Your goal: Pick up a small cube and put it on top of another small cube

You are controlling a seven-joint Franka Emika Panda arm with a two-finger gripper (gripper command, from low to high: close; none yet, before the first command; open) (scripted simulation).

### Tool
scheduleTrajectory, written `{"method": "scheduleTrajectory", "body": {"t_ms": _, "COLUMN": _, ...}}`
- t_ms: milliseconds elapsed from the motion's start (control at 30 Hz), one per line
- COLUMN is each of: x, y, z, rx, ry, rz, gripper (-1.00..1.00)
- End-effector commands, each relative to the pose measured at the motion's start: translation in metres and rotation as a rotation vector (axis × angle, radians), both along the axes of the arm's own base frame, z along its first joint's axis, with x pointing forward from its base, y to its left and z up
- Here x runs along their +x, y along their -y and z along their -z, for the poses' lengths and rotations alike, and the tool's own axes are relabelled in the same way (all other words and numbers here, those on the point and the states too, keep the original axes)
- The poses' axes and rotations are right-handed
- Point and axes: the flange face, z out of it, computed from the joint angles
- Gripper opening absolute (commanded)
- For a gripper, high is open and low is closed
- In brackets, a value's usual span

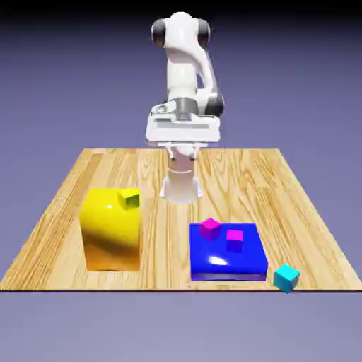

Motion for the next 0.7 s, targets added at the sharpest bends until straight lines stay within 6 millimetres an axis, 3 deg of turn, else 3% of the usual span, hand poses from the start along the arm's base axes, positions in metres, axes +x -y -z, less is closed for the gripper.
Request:
{"method": "scheduleTrajectory", "body": {"t_ms": 0, "x": 0.009, "y": -0.008, "z": 0.003, "rx": -0.009, "ry": -0.028, "rz": -0.020, "gripper": 0.00}}
{"method": "scheduleTrajectory", "body": {"t_ms": 367, "x": 0.097, "y": -0.109, "z": 0.065, "rx": -0.115, "ry": -0.324, "rz": -0.248, "gripper": 0.00}}
{"method": "scheduleTrajectory", "body": {"t_ms": 667, "x": 0.137, "y": -0.206, "z": 0.147, "rx": -0.203, "ry": -0.557, "rz": -0.431, "gripper": 0.00}}
